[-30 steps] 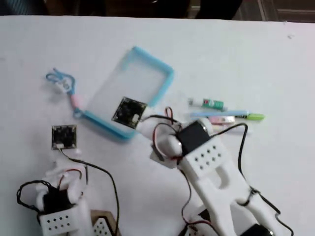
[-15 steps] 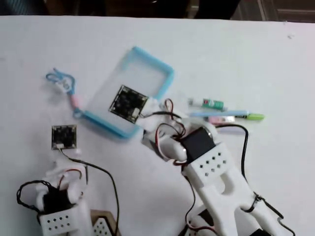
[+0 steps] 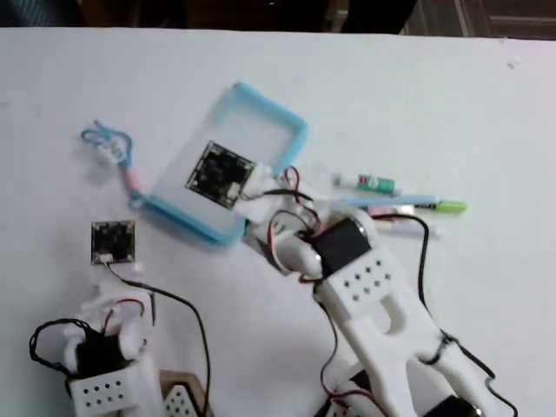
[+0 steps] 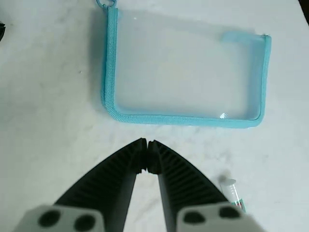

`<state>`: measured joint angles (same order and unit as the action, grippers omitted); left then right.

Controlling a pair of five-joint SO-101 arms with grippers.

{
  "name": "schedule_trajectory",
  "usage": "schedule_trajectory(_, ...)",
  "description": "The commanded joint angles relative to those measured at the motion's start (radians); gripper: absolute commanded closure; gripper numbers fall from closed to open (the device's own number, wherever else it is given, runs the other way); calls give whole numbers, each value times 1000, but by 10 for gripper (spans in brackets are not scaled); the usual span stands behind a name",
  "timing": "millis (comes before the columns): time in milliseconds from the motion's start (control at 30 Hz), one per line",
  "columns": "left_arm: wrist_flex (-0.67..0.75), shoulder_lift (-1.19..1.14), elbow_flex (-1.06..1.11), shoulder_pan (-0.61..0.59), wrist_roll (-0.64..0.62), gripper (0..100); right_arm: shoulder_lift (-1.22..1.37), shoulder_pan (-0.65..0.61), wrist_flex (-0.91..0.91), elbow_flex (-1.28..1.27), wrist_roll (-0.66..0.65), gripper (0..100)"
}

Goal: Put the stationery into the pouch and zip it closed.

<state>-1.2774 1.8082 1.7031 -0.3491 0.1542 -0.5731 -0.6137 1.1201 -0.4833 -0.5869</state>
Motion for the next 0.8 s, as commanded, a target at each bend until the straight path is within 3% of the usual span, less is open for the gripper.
schedule_trajectory(0,-5,7,-9,-8,-2,975,67,4,-15,100,0,981)
schedule_trajectory(767,-5,7,-9,-8,-2,975,742,1,42,612,6,981)
